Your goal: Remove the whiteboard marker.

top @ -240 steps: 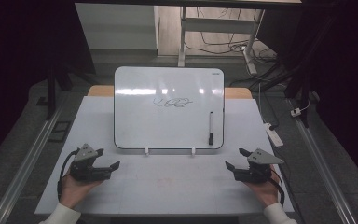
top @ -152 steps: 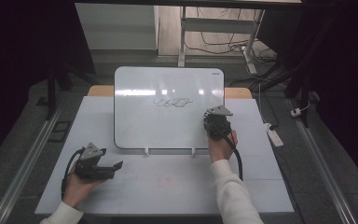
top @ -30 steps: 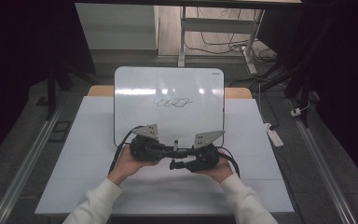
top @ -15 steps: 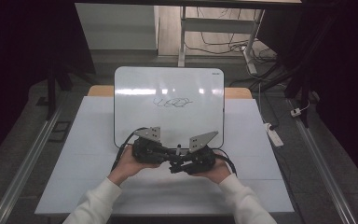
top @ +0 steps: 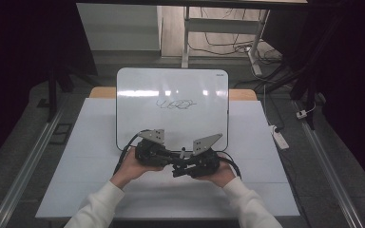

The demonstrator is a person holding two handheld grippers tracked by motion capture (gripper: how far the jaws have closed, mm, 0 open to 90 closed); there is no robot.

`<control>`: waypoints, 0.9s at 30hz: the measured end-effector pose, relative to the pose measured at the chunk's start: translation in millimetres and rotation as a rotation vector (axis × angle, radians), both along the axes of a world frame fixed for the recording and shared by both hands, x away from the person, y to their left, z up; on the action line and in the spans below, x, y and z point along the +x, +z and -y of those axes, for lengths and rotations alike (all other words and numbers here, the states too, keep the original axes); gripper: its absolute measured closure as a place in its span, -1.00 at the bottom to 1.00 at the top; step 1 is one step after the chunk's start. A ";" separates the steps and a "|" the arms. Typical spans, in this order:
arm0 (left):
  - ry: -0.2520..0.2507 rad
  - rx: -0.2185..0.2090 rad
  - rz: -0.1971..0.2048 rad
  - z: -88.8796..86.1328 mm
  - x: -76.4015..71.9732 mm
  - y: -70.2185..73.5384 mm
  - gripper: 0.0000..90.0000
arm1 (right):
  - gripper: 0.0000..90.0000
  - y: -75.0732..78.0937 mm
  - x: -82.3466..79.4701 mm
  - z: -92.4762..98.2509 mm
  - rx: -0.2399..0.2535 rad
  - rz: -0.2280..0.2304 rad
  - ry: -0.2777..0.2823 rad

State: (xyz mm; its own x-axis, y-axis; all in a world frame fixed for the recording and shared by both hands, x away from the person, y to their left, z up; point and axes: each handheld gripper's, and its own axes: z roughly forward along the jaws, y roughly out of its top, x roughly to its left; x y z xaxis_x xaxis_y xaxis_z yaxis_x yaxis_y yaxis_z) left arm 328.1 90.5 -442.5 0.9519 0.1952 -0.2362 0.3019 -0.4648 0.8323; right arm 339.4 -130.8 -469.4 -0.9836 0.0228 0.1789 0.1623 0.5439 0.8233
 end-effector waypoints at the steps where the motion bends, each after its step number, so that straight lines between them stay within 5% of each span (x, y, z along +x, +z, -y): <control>1: 0.000 0.000 0.000 0.0 0.0 0.0 0.82 | 0.68 0.1 -0.3 -0.2 0.000 0.006 -0.008; 7: 0.066 -0.007 0.034 -1.3 -1.3 0.5 0.68 | 0.73 0.5 0.8 1.1 0.023 0.018 -0.069; 11: 0.133 -0.004 0.055 -5.7 -3.0 1.3 0.27 | 0.73 1.7 0.5 1.9 0.028 0.037 -0.109; 17: 0.235 -0.031 0.079 -20.4 -10.0 7.8 0.01 | 0.73 2.4 5.1 6.9 0.055 0.050 -0.186; 23: 0.401 -0.023 0.099 -61.8 -38.2 4.1 -0.14 | 0.73 7.2 9.7 15.8 0.107 0.062 -0.262; 27: 0.468 0.003 0.102 -81.6 -53.3 -5.1 -0.17 | 0.73 10.6 13.2 20.7 0.137 0.066 -0.304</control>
